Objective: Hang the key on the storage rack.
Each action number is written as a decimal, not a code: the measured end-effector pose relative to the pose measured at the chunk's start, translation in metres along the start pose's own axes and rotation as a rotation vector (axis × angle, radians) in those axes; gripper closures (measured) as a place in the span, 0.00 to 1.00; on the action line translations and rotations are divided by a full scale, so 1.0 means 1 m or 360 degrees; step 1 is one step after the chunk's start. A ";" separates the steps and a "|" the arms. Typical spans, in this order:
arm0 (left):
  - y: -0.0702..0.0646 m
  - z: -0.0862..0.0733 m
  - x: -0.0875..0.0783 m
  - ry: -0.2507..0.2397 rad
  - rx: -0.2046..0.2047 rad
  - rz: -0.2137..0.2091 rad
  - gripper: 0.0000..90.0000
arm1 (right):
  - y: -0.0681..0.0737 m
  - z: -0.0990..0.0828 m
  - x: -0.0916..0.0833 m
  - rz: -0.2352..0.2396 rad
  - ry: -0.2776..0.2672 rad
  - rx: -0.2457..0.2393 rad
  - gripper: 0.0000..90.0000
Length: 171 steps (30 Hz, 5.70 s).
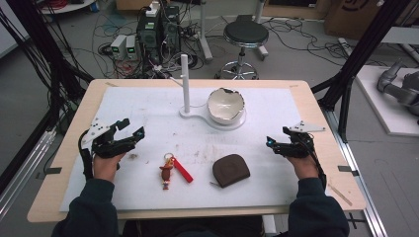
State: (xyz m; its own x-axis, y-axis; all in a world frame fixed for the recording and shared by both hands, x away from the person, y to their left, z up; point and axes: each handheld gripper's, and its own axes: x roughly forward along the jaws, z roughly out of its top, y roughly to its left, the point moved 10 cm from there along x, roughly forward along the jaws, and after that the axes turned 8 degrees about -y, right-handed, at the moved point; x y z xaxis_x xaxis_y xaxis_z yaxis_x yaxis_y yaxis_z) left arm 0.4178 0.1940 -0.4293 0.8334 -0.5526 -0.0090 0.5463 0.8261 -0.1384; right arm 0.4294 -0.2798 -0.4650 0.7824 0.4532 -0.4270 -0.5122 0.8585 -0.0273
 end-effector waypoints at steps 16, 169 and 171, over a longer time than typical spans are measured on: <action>-0.004 0.000 -0.001 0.0019 -0.0043 0.0022 0.29 | 0.002 0.002 0.003 0.0016 -0.0011 0.0016 0.24; -0.043 0.121 0.170 0.0206 -0.0171 -0.0221 0.52 | 0.011 0.002 0.001 0.0111 -0.0025 0.0028 0.24; -0.040 0.116 0.169 0.0195 -0.0180 -0.0204 0.51 | 0.011 0.002 0.001 0.0112 -0.0028 0.0032 0.24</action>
State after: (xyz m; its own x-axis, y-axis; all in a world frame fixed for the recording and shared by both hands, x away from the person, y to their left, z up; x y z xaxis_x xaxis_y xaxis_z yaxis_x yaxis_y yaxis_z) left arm 0.5464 0.0805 -0.3102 0.7374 -0.6675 -0.1035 0.6286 0.7342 -0.2566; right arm 0.4252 -0.2692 -0.4637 0.7509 0.5169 -0.4112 -0.5591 0.8288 0.0207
